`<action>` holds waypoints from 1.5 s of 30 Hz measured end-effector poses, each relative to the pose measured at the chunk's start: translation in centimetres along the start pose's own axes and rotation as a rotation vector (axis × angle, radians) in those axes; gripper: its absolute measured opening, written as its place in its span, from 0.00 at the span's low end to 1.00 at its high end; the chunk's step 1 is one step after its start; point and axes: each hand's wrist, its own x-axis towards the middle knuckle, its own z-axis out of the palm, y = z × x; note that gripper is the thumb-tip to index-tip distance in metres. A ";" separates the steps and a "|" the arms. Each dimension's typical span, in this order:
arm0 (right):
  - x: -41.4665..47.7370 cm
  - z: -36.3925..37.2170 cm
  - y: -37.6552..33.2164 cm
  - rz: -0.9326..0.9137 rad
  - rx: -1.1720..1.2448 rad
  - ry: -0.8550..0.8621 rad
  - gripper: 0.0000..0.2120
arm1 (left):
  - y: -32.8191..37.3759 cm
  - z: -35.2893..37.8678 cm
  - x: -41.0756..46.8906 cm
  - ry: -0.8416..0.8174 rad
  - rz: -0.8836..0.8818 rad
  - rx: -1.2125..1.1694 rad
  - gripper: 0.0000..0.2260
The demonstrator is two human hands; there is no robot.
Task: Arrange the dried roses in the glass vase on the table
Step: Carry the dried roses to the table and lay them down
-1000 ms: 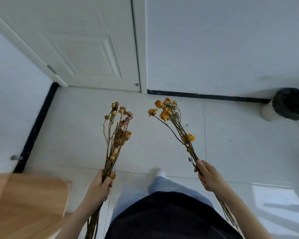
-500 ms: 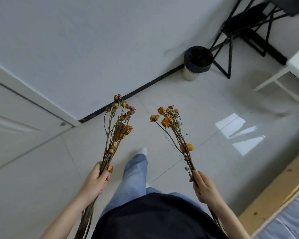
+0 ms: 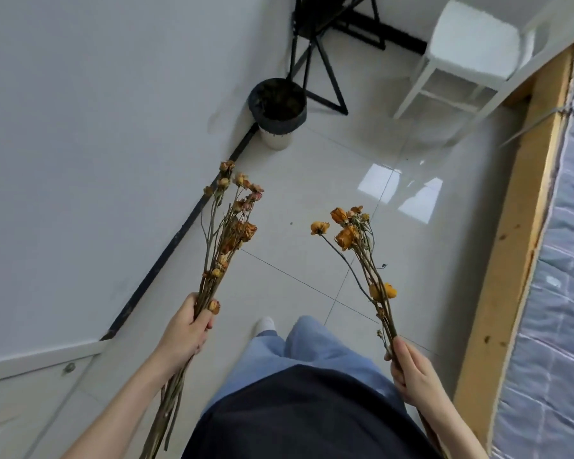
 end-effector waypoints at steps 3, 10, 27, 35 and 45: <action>1.4 -0.4 -1.5 0.040 0.072 0.055 0.19 | 1.9 0.5 2.4 -0.053 -0.021 0.034 0.03; 7.7 -2.8 -5.5 0.070 0.119 0.079 0.20 | 7.4 3.6 9.2 -0.132 -0.058 0.093 0.02; 30.5 -19.4 -24.4 0.057 0.165 0.031 0.19 | 31.5 14.9 30.0 -0.134 0.005 0.155 0.02; 40.7 -23.9 -31.2 0.121 0.221 0.096 0.18 | 40.9 18.9 42.7 -0.183 -0.024 0.208 0.02; 51.9 -30.5 -41.9 0.088 0.277 0.208 0.19 | 56.3 24.1 54.5 -0.264 0.053 0.296 0.05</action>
